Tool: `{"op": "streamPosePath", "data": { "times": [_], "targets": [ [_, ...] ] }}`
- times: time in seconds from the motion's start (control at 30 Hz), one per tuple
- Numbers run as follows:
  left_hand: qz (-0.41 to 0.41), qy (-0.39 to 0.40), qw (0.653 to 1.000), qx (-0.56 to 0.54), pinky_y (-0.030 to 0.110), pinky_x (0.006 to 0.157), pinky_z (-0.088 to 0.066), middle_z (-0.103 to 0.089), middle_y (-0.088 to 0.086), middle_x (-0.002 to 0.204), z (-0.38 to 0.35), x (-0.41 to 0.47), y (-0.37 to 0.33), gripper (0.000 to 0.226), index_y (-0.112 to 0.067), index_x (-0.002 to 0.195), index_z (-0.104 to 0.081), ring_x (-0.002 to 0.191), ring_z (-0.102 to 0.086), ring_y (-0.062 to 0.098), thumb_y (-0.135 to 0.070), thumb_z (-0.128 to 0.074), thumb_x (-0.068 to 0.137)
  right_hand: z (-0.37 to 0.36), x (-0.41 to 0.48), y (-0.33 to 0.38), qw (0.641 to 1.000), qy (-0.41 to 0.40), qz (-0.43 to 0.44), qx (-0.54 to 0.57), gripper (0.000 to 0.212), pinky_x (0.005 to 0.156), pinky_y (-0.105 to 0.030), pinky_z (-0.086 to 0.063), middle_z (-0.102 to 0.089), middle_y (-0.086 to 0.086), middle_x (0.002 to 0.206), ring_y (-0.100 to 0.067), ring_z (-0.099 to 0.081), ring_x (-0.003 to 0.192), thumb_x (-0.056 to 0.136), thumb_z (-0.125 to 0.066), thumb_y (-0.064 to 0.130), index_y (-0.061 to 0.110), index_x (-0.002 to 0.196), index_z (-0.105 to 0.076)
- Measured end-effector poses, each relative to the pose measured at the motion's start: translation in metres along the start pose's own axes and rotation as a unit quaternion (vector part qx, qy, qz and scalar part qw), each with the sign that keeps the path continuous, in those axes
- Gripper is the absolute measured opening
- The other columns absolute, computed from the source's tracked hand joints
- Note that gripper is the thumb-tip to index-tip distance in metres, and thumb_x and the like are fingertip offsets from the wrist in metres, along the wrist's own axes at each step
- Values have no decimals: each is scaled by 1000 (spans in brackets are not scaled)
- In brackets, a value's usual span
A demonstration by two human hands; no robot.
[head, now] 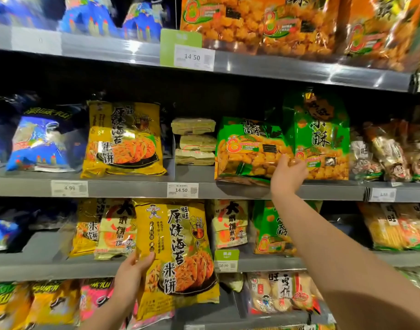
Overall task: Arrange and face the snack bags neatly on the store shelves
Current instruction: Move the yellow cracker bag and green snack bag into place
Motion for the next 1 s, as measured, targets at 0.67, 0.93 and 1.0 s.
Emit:
{"op": "streamPosePath", "data": {
  "times": [0.67,0.93,1.0],
  "targets": [
    [4,21,1000,-10,49,111,-24,-38,11,147,-13,27,1,90,-10,145,-22,132,-38,32,-34,-71,74,-10,-9,2,886,59,306,-342,11,75,-34,-33,-55,0,65,-29,-57,69,94,-47,16,19,83,-46],
    [36,1,999,-4,50,111,-27,-41,9,145,-8,16,14,94,-11,145,-24,129,-42,31,-43,-72,70,5,-75,-63,894,178,305,-277,18,78,-34,-31,-35,10,56,-19,-40,62,86,-48,9,18,71,-46],
    [33,-8,999,10,49,111,-28,-46,6,142,-1,20,25,109,-13,144,-29,126,-46,28,-57,-76,56,3,-90,-82,896,210,276,-278,16,77,-31,-33,-35,11,56,-14,-38,63,88,-48,12,18,74,-49]
  ]
}}
Point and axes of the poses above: each hand's wrist, its own x-axis towards the middle knuckle, its own z-axis out of the back of the hand, y = z × x, the point moved 3 cm from there along x, towards the middle knuckle
